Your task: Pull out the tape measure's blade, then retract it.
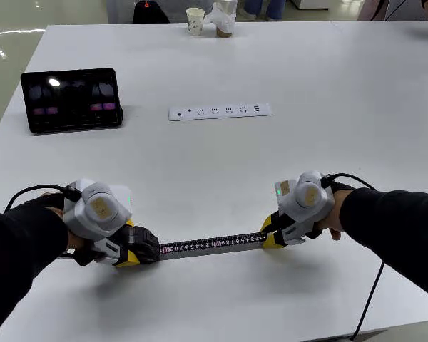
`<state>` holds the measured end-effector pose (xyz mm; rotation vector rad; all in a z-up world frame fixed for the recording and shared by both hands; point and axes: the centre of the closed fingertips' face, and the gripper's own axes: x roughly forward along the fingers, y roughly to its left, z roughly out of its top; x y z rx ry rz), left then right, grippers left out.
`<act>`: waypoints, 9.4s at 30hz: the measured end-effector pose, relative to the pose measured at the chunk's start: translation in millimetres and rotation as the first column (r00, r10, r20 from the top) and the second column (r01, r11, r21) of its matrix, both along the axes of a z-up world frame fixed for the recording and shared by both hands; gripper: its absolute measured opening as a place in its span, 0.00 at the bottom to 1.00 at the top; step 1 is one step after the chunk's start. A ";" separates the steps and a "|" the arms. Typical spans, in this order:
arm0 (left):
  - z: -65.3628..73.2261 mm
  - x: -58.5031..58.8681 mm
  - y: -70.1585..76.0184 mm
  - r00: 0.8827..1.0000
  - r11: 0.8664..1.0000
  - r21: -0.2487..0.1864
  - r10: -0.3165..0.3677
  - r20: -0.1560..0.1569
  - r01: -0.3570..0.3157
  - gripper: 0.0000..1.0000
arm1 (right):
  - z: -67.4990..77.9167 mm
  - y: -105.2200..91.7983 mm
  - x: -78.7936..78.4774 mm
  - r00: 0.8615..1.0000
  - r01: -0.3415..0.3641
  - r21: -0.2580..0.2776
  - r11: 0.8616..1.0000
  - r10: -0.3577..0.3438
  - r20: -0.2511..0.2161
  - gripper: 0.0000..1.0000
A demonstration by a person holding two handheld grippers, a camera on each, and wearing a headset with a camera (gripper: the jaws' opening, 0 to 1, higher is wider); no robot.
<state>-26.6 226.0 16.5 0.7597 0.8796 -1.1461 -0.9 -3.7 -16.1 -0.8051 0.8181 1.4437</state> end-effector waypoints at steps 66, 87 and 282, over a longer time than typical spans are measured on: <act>1.3 3.1 -3.9 1.000 1.000 -0.005 0.018 0.012 -0.018 0.33 | 1.0 -12.9 4.8 1.000 -0.016 -0.065 0.998 0.017 0.004 0.13; 16.4 11.7 13.9 0.993 0.993 -0.014 0.115 0.015 -0.114 0.56 | 5.7 -22.3 -2.0 1.000 0.007 -0.085 0.996 -0.006 0.008 0.30; 50.2 10.4 -10.7 0.407 0.356 -0.533 0.913 0.024 -0.768 0.99 | 82.0 -46.1 26.4 0.968 0.179 0.078 0.981 -0.190 0.162 0.99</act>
